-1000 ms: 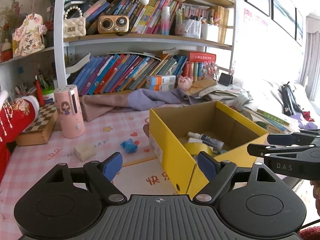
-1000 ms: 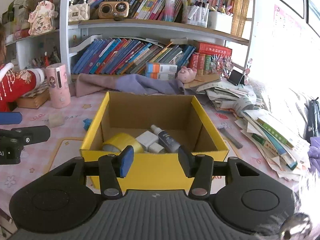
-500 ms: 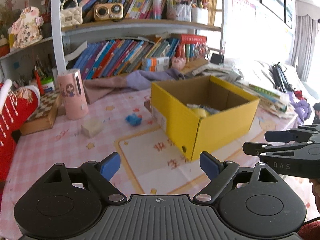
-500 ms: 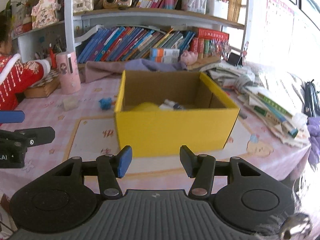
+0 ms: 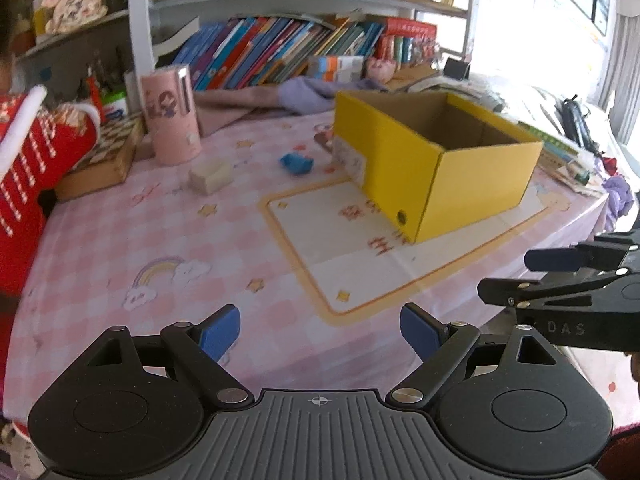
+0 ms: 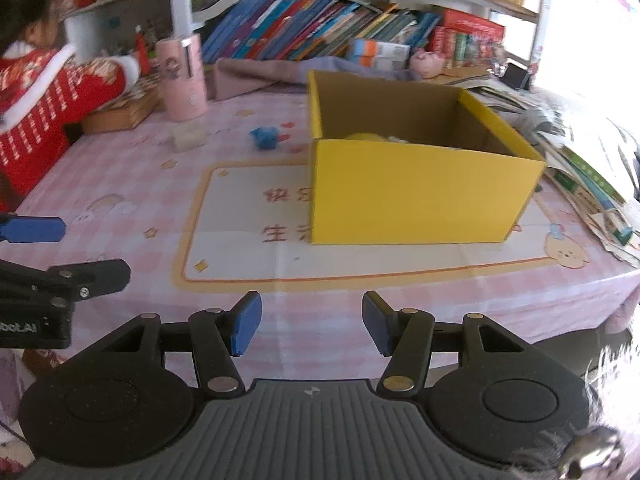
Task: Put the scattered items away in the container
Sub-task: 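Lift both tools out of the box and move toward the cream block and blue toy, then grasp the cream block with the left gripper while the right gripper grasps the blue bagged toy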
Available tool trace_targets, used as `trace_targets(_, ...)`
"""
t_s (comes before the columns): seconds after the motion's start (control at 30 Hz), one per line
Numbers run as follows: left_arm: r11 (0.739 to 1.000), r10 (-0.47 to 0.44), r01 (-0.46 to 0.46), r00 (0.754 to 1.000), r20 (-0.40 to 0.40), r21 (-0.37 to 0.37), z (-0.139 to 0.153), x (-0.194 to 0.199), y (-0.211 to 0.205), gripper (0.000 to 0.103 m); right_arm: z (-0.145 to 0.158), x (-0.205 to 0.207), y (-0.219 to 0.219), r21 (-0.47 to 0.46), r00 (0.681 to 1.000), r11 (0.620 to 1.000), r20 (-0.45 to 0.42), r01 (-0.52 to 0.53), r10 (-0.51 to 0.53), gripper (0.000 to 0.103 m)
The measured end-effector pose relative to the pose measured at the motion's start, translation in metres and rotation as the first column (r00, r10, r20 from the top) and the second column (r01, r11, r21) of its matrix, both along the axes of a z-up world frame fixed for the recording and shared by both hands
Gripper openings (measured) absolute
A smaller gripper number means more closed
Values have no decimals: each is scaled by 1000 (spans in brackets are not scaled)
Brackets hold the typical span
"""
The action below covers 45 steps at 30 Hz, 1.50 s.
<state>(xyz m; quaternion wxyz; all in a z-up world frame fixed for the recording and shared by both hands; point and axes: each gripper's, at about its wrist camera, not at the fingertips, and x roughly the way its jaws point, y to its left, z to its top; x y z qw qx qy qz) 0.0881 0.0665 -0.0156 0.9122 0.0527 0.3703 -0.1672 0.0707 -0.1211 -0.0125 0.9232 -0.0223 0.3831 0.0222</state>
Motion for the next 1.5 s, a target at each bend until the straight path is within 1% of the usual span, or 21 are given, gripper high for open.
trace_targets(0.1,1000,23,-23,1000,-10,0,-1,-1,9,90,-1,3,11,0,999,999,-14,-33,33,55)
trace_targets(0.27,998,66,-66,998,-4,-6,1,-4,24,90,0,9,27,-3,996,997,-22,-83,83,58)
trace_targets(0.6,986,164,-164,986,8,-19,3,3,46,90,3,24,53,-29,983,983,-11,-181,181,58)
trace_targets(0.8,985,175,-175,985,16,-2,2,15,47,90,2,38,56,-27,980,980,8,-196,197,56)
trace_targets(1.0,984,180,-180,984,19,17,0,39,48,90,0,65,57,-20,979,979,15,-201,201,56)
trace_targets(1.1,986,163,-164,986,27,12,-1,52,47,90,0,82,55,-16,980,980,13,-200,201,56)
trace_targets(1.23,988,152,-153,988,32,24,-3,72,45,90,-2,105,54,-15,980,980,9,-200,200,56)
trace_targets(1.37,984,178,-179,983,35,20,-2,97,49,90,-1,127,55,-19,980,980,27,-198,198,56)
trace_targets(1.5,982,187,-188,981,47,35,-3,123,52,89,3,151,54,-16,984,986,53,-167,167,56)
